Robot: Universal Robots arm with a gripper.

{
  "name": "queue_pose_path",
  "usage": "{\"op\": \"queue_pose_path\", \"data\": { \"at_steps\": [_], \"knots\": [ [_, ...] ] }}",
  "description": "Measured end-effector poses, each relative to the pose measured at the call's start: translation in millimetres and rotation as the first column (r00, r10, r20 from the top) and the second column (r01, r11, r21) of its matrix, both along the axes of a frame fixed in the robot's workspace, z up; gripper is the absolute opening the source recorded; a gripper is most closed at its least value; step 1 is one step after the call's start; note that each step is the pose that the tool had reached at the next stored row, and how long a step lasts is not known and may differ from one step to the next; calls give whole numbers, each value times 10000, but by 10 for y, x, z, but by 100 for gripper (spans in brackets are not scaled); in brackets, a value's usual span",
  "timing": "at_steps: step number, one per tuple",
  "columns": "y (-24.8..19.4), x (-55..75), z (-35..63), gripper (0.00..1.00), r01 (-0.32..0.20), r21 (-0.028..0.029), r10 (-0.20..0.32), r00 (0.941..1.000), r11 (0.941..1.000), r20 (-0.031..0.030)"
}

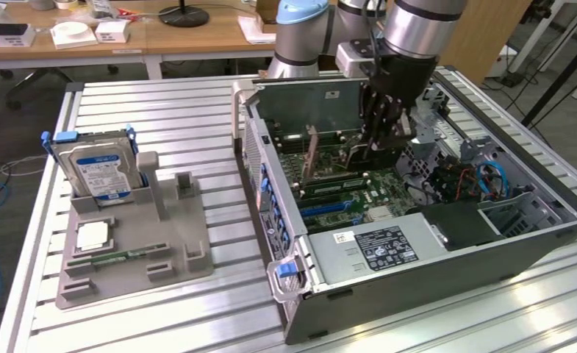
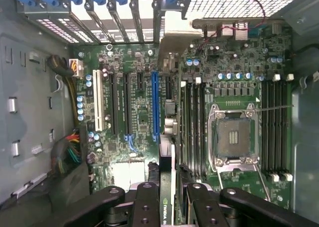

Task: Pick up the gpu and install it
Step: 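Insert the gpu into the slot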

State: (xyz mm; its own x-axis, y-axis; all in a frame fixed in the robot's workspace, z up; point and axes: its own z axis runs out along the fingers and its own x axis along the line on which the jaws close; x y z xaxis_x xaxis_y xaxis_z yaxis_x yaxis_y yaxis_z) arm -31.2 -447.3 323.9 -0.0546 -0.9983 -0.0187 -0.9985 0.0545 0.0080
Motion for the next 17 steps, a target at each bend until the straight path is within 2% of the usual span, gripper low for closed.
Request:
{"op": "queue_pose_path", "data": {
  "at_steps": [11,17],
  "knots": [
    [-16,-61,-201,26,-195,0,195,9998,9998,1],
    [-49,-139,-301,26,-298,-1,298,9996,9996,0]
  ]
}}
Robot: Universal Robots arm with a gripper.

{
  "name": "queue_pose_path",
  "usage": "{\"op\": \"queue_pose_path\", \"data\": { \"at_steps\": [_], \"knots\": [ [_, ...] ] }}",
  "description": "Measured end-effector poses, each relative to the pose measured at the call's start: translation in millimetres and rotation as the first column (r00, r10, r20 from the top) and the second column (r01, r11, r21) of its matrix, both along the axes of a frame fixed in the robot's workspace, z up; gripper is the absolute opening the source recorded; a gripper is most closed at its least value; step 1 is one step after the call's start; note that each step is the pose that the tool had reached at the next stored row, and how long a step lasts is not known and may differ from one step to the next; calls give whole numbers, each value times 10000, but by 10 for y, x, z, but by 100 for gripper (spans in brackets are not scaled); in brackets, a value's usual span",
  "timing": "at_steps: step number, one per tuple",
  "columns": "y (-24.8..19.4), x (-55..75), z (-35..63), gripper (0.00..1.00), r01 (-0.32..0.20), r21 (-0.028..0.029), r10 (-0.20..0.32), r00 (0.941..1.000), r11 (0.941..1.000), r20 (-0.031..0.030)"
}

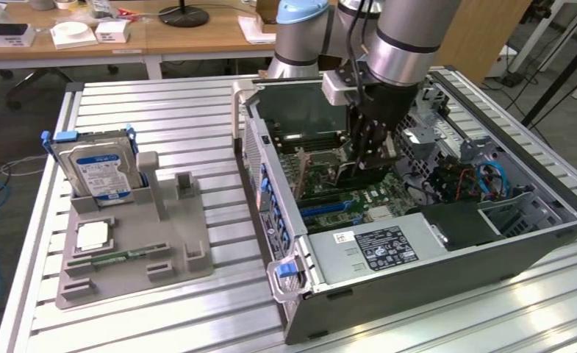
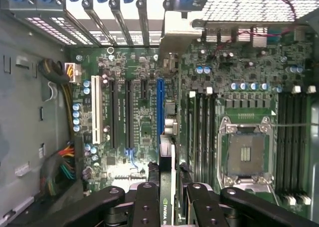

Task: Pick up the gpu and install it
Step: 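Insert the gpu into the slot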

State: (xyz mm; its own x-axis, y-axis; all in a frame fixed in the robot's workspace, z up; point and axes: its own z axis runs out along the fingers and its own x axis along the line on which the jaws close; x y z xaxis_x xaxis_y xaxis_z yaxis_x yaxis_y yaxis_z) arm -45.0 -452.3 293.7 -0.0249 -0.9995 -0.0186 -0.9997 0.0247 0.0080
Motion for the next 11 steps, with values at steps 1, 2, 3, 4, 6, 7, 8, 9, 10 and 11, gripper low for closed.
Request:
{"op": "queue_pose_path", "data": {
  "at_steps": [1,2,3,4,6,7,8,9,10,11],
  "knots": [
    [-10,-6,-12,26,-25,-1,25,10000,10000,0],
    [-21,-8,-23,26,-49,-1,49,10000,10000,0],
    [-31,-11,-33,26,-68,1,68,10000,10000,0],
    [-38,-18,-42,26,-86,1,86,10000,10000,1],
    [-49,-43,-60,26,-129,2,129,9999,9999,1],
    [-56,-54,-67,26,-150,-1,150,9999,9999,0],
    [-63,-65,-74,26,-170,0,170,9999,9999,-1],
    [-70,-75,-80,26,-187,0,187,9998,9998,0],
    [-78,-82,-83,26,-203,1,203,9998,9998,0],
    [-82,-92,-85,26,-215,-2,215,9998,9998,0]
  ]
}}
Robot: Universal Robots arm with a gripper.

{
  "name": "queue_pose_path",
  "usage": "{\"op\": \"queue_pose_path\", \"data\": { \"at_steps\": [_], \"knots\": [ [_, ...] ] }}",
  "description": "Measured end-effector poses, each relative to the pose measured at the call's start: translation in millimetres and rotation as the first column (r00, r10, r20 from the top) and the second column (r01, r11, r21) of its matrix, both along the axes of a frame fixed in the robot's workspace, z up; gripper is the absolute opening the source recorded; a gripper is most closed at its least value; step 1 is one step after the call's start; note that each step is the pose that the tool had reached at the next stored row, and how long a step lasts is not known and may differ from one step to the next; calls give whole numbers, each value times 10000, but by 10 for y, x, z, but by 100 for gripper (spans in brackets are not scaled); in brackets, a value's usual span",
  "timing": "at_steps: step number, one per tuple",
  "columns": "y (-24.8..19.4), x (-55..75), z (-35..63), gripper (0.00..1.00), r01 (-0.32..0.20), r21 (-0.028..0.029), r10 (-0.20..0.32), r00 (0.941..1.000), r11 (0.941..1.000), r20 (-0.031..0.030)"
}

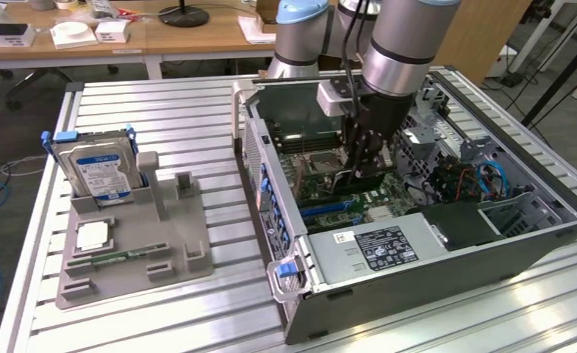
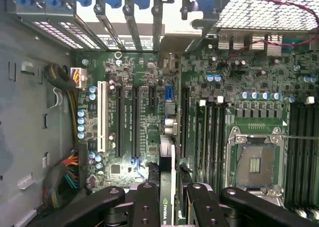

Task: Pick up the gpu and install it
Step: 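Insert the gpu into the slot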

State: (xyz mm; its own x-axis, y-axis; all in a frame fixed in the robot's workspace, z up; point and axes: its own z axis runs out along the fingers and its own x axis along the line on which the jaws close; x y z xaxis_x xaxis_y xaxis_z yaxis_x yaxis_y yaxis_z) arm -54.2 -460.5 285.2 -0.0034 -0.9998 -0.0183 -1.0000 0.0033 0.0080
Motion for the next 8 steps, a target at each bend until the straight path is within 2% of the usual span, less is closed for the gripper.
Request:
{"op": "queue_pose_path", "data": {
  "at_steps": [2,8],
  "knots": [
    [-1,-13,-1,26,-8,-23,8,10000,10000,-2],
    [-1,-107,-45,26,-13,-23,13,10000,10000,0]
  ]
}}
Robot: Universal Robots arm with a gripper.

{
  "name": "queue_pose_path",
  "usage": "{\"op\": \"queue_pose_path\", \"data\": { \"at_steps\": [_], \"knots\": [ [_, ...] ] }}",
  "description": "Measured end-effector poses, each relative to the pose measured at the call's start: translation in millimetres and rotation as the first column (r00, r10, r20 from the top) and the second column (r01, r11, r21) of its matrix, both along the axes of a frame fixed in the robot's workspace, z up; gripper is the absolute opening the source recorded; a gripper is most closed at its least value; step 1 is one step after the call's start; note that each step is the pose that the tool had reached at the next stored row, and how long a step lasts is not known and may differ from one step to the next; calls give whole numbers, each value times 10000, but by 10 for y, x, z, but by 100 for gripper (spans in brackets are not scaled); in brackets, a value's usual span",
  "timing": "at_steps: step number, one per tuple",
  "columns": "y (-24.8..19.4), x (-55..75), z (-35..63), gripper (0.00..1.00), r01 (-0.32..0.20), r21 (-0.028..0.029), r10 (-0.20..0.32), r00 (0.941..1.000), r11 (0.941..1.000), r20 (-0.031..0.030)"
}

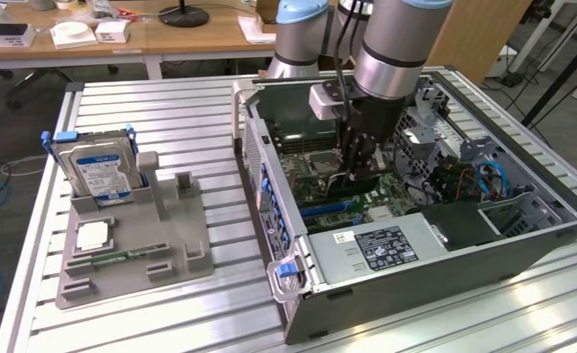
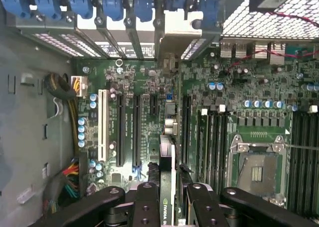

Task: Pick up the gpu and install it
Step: 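Insert the gpu into the slot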

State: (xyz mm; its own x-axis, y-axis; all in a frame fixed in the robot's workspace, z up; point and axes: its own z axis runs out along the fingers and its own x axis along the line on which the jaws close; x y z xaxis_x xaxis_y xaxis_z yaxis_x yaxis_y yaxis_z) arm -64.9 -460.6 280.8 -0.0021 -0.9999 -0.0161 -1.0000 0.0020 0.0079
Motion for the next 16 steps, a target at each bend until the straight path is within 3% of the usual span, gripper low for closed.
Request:
{"op": "queue_pose_path", "data": {
  "at_steps": [9,16],
  "knots": [
    [0,-61,-127,26,0,0,0,10000,10000,0],
    [1,-94,-170,26,-1,0,1,10000,10000,0]
  ]
}}
